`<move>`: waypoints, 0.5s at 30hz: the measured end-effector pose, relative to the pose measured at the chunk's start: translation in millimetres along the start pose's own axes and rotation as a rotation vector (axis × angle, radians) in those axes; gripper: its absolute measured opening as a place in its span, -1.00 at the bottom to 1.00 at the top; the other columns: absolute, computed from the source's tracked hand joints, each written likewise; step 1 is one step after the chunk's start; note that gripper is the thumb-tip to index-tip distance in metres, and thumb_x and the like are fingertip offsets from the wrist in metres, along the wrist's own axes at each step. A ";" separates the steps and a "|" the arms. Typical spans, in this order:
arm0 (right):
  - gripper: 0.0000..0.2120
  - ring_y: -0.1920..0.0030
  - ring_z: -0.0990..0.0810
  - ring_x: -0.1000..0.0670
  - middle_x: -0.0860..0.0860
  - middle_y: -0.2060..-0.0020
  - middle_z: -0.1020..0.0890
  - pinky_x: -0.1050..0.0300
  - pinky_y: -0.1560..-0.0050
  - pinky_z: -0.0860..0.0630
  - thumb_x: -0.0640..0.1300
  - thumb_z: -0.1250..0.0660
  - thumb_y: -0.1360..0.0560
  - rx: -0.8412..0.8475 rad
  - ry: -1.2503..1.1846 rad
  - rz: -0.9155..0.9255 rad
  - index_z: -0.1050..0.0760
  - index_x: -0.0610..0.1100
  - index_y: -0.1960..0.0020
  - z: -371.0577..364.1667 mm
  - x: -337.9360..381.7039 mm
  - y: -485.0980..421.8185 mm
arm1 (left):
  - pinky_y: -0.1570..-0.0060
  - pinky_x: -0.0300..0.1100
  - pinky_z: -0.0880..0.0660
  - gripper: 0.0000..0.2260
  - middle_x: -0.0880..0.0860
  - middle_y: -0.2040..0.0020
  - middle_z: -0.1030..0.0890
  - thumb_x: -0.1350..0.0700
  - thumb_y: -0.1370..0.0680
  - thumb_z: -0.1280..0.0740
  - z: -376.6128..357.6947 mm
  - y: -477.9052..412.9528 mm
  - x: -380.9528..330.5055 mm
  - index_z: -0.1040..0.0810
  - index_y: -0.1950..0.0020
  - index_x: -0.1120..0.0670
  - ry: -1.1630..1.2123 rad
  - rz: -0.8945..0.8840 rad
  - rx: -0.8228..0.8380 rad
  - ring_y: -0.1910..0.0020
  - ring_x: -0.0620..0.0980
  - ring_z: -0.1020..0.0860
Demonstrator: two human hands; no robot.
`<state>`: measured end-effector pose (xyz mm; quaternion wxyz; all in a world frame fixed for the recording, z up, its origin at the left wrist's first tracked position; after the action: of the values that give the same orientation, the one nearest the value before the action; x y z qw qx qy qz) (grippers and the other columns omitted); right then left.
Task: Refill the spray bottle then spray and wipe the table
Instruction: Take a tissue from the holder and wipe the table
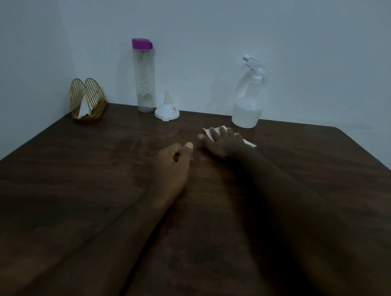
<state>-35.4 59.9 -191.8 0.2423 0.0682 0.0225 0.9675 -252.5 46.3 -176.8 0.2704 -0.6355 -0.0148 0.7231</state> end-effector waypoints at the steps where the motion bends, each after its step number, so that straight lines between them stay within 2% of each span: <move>1: -0.12 -0.59 0.12 -0.13 -0.10 -0.60 0.04 -0.22 -0.52 0.15 0.51 0.26 -0.43 0.006 -0.017 0.017 0.06 0.05 -0.60 -2.8 10.8 -7.2 | 0.37 -0.17 -0.36 -0.63 -0.10 0.48 -0.49 -0.09 -0.60 -0.26 0.4 1.3 -0.6 -0.50 0.34 0.08 -0.001 -0.004 -0.005 0.49 -0.20 -0.39; 4: -0.13 -0.59 0.14 -0.11 -0.08 -0.60 0.05 -0.19 -0.51 0.17 0.51 0.27 -0.42 0.004 -0.038 0.006 0.06 0.06 -0.60 -3.2 20.3 -34.7 | 0.40 -0.22 -0.34 -0.63 -0.12 0.49 -0.49 -0.07 -0.60 -0.26 1.0 1.5 -1.0 -0.50 0.33 0.10 0.001 -0.018 -0.008 0.50 -0.22 -0.39; 7: -0.14 -0.59 0.13 -0.15 -0.11 -0.60 0.06 -0.19 -0.51 0.19 0.51 0.27 -0.43 -0.010 -0.061 -0.074 0.06 0.08 -0.60 0.5 15.6 -58.6 | 0.46 -0.35 -0.32 -0.61 -0.13 0.50 -0.48 -0.05 -0.61 -0.26 -1.1 -0.6 1.2 -0.50 0.31 0.17 0.017 -0.015 0.000 0.52 -0.25 -0.38; 11: -0.18 -0.58 0.12 -0.18 -0.14 -0.60 0.05 -0.20 -0.52 0.18 0.48 0.23 -0.47 -0.013 -0.058 -0.157 0.05 0.06 -0.60 7.4 12.6 -79.2 | 0.48 -0.36 -0.29 -0.59 -0.14 0.52 -0.47 -0.05 -0.61 -0.26 -1.4 -0.7 3.8 -0.47 0.32 0.20 0.063 -0.017 -0.007 0.54 -0.24 -0.36; 13: -0.26 -0.58 0.11 -0.19 -0.12 -0.60 0.05 -0.24 -0.52 0.16 0.41 0.21 -0.53 0.007 -0.020 -0.110 0.06 0.06 -0.60 10.6 25.6 -79.9 | 0.45 -0.32 -0.30 -0.60 -0.14 0.52 -0.47 -0.05 -0.61 -0.26 -0.9 -1.5 2.7 -0.47 0.32 0.18 0.058 -0.010 -0.002 0.54 -0.25 -0.36; 15: -0.35 -0.58 0.07 -0.20 -0.08 -0.60 -0.01 -0.32 -0.50 0.08 0.33 0.20 -0.58 0.031 0.066 0.083 0.03 0.08 -0.59 10.5 57.4 -70.7 | 0.43 -0.28 -0.31 -0.63 -0.14 0.50 -0.47 -0.06 -0.61 -0.25 0.9 -1.6 0.8 -0.49 0.33 0.11 0.063 -0.004 -0.016 0.52 -0.24 -0.37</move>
<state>-51.0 149.4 -179.9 0.2002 0.0409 0.0427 0.9780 -252.7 48.2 -176.7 0.2670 -0.6601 -0.0130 0.7020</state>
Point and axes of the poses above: each hand's wrist, its own y-axis away from the middle knuckle, its own z-axis out of the back of the hand, x = y × z, the point moved 5 cm from there along -y, towards the middle knuckle
